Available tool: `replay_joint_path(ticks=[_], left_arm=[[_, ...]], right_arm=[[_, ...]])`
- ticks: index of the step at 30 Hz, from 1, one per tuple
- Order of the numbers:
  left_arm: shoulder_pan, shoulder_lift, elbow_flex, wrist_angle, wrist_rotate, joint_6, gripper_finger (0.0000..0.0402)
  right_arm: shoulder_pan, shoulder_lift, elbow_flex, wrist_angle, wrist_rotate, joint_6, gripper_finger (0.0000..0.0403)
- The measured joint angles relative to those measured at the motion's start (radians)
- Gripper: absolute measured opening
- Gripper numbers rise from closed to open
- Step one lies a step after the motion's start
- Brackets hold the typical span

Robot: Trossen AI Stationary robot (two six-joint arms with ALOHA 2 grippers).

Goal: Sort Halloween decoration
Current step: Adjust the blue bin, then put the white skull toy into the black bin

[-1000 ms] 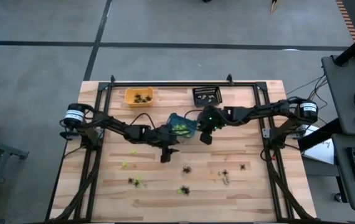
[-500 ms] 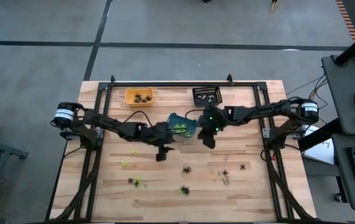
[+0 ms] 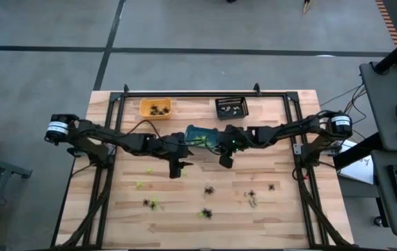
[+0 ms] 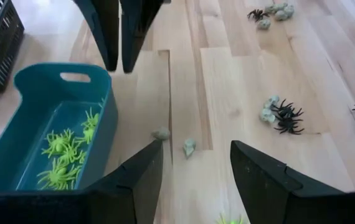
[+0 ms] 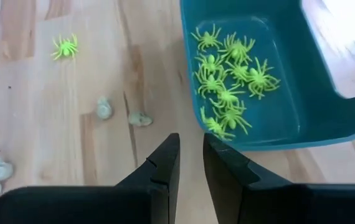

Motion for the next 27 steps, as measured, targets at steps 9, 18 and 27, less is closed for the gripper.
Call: replay_joint_path(ticks=[9,18,27], left_arm=[[-0.024,0.097,-0.060,0.218,-0.003,-0.072,0.0171],[-0.054,0.244,-0.058,0.387,-0.032,-0.084,0.0171],[-0.054,0.367,-0.036,0.429,-0.106,-0.079,0.0171]], right_arm=[[-0.002,-0.019,0.001,-0.043,-0.051,-0.021,0.0063],[0.029,-0.101,0.001,-0.116,-0.187,-0.024,0.0063],[0.081,-0.176,0.000,-0.141,-0.186,-0.038,0.0063]])
